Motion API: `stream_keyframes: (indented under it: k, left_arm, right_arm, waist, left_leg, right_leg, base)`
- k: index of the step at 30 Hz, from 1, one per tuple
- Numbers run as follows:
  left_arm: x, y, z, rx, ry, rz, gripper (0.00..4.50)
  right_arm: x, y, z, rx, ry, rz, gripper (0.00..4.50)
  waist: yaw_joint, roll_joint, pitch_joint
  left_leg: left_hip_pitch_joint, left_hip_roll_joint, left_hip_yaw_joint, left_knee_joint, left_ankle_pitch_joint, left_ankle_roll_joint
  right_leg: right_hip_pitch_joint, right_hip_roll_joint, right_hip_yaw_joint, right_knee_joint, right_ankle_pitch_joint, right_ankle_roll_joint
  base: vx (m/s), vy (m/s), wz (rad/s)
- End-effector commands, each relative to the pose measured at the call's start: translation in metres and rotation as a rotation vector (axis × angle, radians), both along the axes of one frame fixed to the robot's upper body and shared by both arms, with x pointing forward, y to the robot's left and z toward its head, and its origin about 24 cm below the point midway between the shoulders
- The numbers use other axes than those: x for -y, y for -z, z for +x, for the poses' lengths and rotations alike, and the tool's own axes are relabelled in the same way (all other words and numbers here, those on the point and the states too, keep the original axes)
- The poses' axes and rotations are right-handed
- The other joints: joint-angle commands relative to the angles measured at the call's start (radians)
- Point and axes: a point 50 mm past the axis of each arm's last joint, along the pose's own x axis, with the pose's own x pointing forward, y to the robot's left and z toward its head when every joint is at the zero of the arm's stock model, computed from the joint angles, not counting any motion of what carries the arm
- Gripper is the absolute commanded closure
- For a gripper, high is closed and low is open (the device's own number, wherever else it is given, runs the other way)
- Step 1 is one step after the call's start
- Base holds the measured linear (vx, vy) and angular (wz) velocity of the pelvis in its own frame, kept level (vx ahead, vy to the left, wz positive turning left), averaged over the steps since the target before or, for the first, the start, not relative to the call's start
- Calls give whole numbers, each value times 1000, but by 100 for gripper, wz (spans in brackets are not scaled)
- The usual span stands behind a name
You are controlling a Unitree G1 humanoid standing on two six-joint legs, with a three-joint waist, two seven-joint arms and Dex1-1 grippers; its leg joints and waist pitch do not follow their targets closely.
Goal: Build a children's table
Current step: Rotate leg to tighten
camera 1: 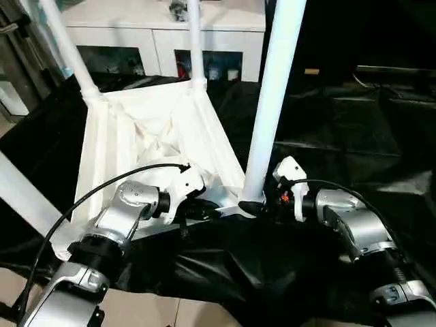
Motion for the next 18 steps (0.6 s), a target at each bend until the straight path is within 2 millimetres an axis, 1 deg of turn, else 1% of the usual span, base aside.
stream_keyframes:
  k: [1, 3, 6, 9, 10, 11, 12, 13, 14, 15, 16, 17, 18]
  left_arm:
    - [-1, 0, 2, -7, -1, -5, 422]
    - [-2, 2, 2, -25, 5, -7, 444]
    - [-2, 3, 2, -34, 7, -10, 444]
    - [-2, 4, 1, -47, 15, -8, 444]
    - [0, 4, -1, -66, 35, -16, 449]
    - [1, 4, -3, -78, 50, -23, 450]
    - [1, 4, -3, -79, 52, -24, 450]
    - [6, 3, -8, -90, 100, -41, 450]
    - [7, 3, -9, -90, 106, -42, 450]
    - [7, 3, -9, -90, 110, -43, 450]
    - [9, 2, -12, -95, 134, -54, 450]
    - [12, 0, -15, -101, 164, -67, 450]
    - [13, 0, -16, -105, 176, -70, 450]
  right_arm:
    - [-2, 7, -6, -39, -30, -11, 79]
    - [-2, 7, -6, -38, -34, -13, 79]
    - [-2, 6, -5, -37, -36, -13, 79]
    - [-1, 4, -4, -24, -36, -17, 79]
    - [1, 2, -2, -17, -25, -13, 62]
    - [2, 0, -1, -22, -22, -4, 52]
    - [2, 0, -1, -23, -23, -2, 45]
    - [7, -5, -4, -44, -56, 15, 42]
    - [8, -5, -4, -45, -61, 15, 42]
    - [9, -6, -4, -46, -63, 15, 31]
    - [14, -8, -5, -51, -76, 13, 16]
    - [21, -12, -7, -62, -95, 11, 2]
    - [24, -13, -8, -64, -103, 9, 1]
  waist:
    - [3, -11, -53]
    - [3, -11, -53]
    - [4, -11, -54]
    - [5, -11, -53]
    - [6, -8, -53]
    - [5, -10, -53]
    - [6, -10, -53]
    - [5, -10, -54]
    - [8, -10, -55]
    - [8, -10, -54]
    - [10, -10, -55]
    - [12, -11, -55]
    - [15, -11, -55]
  left_leg:
    - [4, 67, -18, -63, -134, 72]
    - [2, 67, -18, -63, -130, 70]
    - [3, 67, -18, -62, -124, 73]
    - [2, 66, -18, -62, -131, 73]
    - [2, 66, -19, -62, -132, 70]
    - [2, 67, -18, -62, -135, 69]
    - [2, 67, -19, -62, -135, 69]
    - [3, 67, -19, -62, -134, 71]
    - [2, 69, -19, -60, -124, 79]
    - [1, 68, -18, -60, -120, 83]
    - [2, 68, -17, -59, -117, 86]
    - [2, 68, -17, -58, -122, 87]
    - [2, 69, -17, -58, -120, 89]
  right_leg:
    - [52, -87, 63, -58, -131, -252]
    - [52, -86, 63, -56, -127, -249]
    - [52, -86, 63, -55, -118, -251]
    - [52, -86, 63, -56, -131, -248]
    - [52, -87, 63, -57, -137, -247]
    - [52, -86, 63, -57, -140, -247]
    - [52, -86, 63, -56, -140, -247]
    - [53, -85, 62, -55, -133, -249]
    - [54, -85, 63, -53, -114, -253]
    - [53, -85, 63, -53, -110, -255]
    - [52, -84, 62, -53, -108, -256]
    - [53, -86, 63, -53, -112, -257]
    - [54, -85, 63, -53, -111, -256]
  base:
    - [0, 0, 0]
    - [0, 0, 0]
    - [0, 0, 0]
    - [0, 0, 0]
    - [0, 0, 0]
    - [0, 0, 0]
    - [0, 0, 0]
    - [0, 0, 0]
    - [0, 0, 0]
    - [0, 0, 0]
    - [0, 0, 0]
    - [0, 0, 0]
    - [0, 0, 0]
